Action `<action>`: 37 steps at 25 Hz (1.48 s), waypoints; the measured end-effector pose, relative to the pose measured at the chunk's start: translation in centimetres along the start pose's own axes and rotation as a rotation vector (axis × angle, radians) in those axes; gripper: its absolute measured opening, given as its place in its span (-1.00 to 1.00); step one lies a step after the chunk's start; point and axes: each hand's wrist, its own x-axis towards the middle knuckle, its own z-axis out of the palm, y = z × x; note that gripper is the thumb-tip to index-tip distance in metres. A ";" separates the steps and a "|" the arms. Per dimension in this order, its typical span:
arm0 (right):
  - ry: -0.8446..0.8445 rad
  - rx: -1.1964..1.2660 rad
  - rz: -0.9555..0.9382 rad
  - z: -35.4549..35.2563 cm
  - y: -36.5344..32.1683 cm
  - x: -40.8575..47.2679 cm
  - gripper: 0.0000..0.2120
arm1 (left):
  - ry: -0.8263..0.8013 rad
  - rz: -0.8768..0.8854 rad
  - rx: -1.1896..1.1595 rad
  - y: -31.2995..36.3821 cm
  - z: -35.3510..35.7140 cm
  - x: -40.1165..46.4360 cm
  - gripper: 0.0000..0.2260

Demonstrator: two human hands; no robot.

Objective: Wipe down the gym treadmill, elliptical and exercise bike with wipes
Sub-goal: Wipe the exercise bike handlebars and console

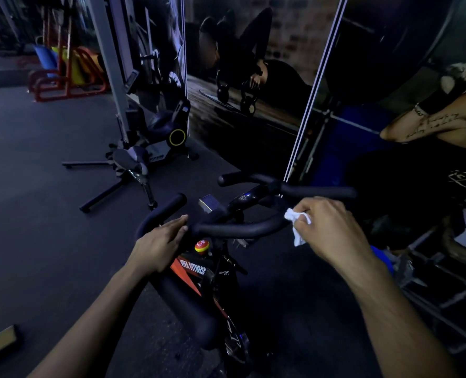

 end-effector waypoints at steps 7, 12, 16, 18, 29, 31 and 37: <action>0.060 0.451 0.100 2.1 6.3 -6.1 -0.76 | -0.096 0.037 0.005 0.1 0.0 0.4 -0.55; 0.011 0.530 0.058 2.0 8.1 -8.3 -0.79 | -0.114 0.088 -0.150 2.4 0.1 0.0 -0.45; -0.010 0.598 0.020 0.2 9.8 -6.6 -0.79 | -0.155 0.201 -0.194 8.1 0.9 -1.2 -0.44; -0.015 0.648 -0.008 -0.5 11.2 -5.1 -0.81 | -0.147 0.149 -0.160 10.4 0.7 -1.2 -0.40; -0.082 0.848 -0.271 -1.5 17.3 2.3 -0.66 | -0.037 0.207 0.364 19.3 0.5 -1.6 -0.20; -0.076 0.890 -0.317 -1.8 16.8 4.5 -0.65 | 0.002 0.223 0.439 20.7 1.5 -1.1 -0.24; -0.136 0.764 -0.457 -2.5 14.5 10.4 -0.78 | 0.069 0.165 0.511 21.0 1.9 3.2 -0.22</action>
